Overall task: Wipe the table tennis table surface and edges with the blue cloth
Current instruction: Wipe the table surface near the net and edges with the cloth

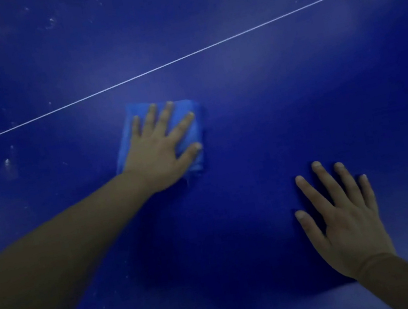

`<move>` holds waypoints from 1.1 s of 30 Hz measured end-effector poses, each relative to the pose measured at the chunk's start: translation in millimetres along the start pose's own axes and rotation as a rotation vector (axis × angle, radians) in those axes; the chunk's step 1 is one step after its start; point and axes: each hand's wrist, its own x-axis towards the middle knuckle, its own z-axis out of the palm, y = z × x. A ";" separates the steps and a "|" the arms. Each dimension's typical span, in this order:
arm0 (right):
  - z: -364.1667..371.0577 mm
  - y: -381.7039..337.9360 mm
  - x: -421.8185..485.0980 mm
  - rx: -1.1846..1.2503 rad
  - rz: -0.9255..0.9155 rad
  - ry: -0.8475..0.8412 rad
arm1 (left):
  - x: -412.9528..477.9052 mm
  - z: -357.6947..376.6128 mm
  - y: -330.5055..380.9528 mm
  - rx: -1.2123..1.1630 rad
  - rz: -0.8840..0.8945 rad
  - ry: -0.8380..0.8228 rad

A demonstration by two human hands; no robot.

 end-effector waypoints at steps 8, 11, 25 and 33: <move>0.3 -0.8 1.8 -0.005 0.011 -0.019 | 15.9 -10.2 -45.7 -0.060 -0.580 0.017; 0.2 0.6 1.4 -0.003 0.015 -0.014 | -11.4 4.4 9.2 -0.054 -0.110 0.028; 7.9 4.8 0.1 -0.006 -0.004 0.034 | -169.9 14.8 31.5 -0.090 0.056 0.025; 5.9 3.9 0.2 0.008 0.021 0.010 | -102.8 -4.5 -40.3 -0.065 -0.501 0.019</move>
